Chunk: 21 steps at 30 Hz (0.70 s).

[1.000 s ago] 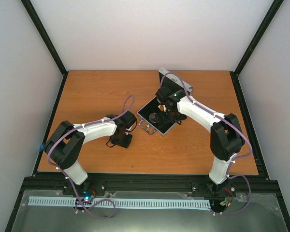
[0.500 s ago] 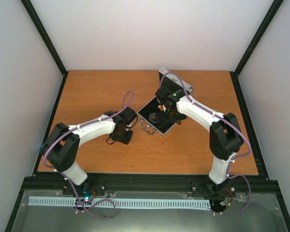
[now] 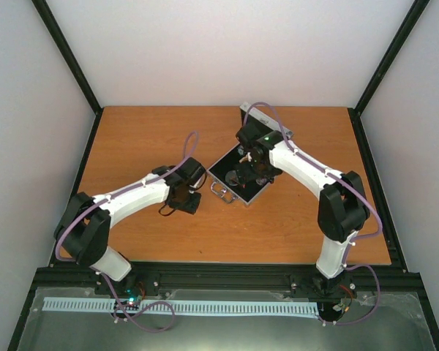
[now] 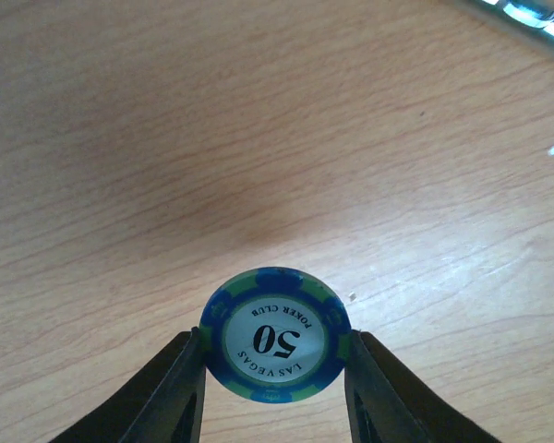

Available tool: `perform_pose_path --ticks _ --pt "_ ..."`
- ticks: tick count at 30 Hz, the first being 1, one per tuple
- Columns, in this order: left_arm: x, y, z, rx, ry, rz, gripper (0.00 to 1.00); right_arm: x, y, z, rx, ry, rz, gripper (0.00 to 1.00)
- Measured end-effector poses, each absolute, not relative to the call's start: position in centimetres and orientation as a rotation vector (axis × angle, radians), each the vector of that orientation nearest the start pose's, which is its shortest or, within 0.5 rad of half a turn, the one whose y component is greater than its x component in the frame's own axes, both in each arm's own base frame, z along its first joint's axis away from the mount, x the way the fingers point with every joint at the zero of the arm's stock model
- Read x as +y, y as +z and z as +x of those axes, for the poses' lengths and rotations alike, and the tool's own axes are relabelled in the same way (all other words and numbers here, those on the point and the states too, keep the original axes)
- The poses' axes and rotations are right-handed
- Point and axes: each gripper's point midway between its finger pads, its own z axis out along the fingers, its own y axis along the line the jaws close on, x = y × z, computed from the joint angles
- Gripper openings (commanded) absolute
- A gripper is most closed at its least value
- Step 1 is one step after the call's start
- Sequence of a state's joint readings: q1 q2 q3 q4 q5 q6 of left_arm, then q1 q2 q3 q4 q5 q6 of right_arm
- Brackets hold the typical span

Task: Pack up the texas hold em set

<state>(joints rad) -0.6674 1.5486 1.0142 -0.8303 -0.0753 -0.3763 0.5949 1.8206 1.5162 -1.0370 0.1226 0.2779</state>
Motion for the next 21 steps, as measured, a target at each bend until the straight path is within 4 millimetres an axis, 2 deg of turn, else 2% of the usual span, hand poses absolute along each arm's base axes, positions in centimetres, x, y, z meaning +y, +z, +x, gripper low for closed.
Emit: perform_pose_path --ticks 8,15,21 --pt "-19.4 8.7 26.7 2.797 -0.133 0.403 0.36 19.0 12.0 34.7 2.861 0.016 -0.326 1.0" --pt "-21.3 10.9 29.0 2.702 -0.195 0.409 0.36 18.6 12.7 34.5 2.864 0.031 -0.295 1.0" --pt "-23.5 11.4 31.3 2.651 -0.243 0.439 0.36 18.2 13.3 34.2 2.865 0.019 -0.283 1.0"
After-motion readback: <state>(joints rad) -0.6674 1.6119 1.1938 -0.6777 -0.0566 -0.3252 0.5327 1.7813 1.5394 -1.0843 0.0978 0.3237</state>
